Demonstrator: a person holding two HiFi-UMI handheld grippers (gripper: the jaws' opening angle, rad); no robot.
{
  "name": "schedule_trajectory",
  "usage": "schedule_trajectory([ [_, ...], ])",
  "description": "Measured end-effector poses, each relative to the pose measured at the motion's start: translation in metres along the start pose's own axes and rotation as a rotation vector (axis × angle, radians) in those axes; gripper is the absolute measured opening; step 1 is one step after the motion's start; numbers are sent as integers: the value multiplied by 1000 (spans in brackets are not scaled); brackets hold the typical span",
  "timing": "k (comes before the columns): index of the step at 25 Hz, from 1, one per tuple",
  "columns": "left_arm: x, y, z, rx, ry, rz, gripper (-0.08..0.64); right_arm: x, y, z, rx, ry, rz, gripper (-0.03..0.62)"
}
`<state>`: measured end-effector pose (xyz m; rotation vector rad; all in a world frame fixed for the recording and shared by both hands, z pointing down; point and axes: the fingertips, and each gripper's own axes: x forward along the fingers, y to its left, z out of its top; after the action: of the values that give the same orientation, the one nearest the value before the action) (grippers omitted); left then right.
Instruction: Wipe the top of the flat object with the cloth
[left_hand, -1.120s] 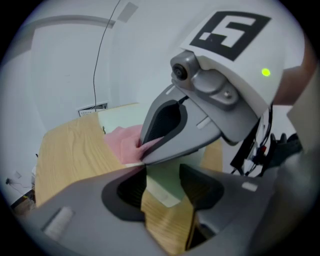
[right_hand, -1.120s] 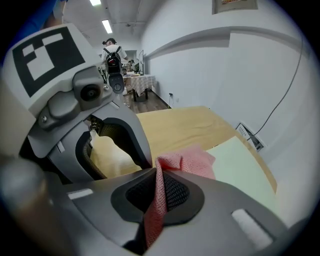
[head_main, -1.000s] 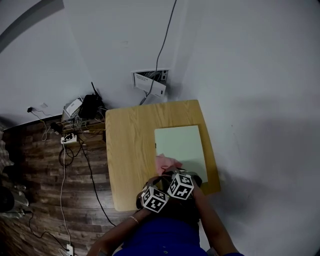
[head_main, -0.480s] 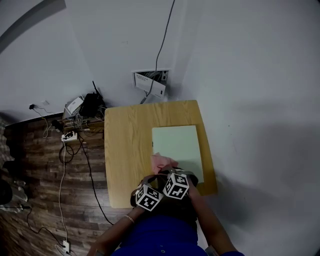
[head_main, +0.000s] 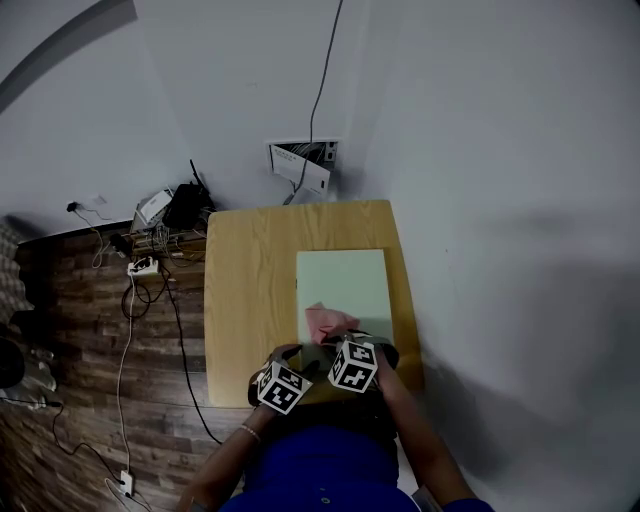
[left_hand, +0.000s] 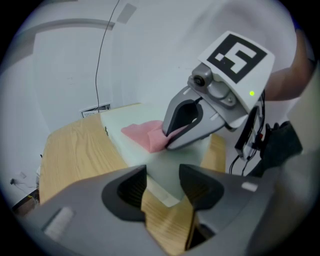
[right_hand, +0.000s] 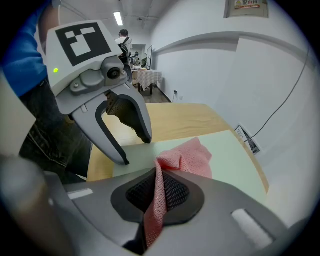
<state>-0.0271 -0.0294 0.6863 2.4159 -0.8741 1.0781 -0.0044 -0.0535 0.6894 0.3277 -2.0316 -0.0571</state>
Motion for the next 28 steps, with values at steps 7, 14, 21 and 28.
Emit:
schedule_trajectory([
  [7, 0, -1, 0, -9, -2, 7, 204, -13, -5, -25, 47, 5, -15, 14],
  [14, 1, -1, 0, -14, -4, 9, 204, -25, -14, -54, 115, 26, -40, 14],
  [21, 0, -1, 1, -18, -4, 6, 204, -36, -22, -77, 174, 46, -61, 14],
  [28, 2, -1, 1, -22, -6, 3, 204, -45, -27, -101, 223, 68, -81, 14],
])
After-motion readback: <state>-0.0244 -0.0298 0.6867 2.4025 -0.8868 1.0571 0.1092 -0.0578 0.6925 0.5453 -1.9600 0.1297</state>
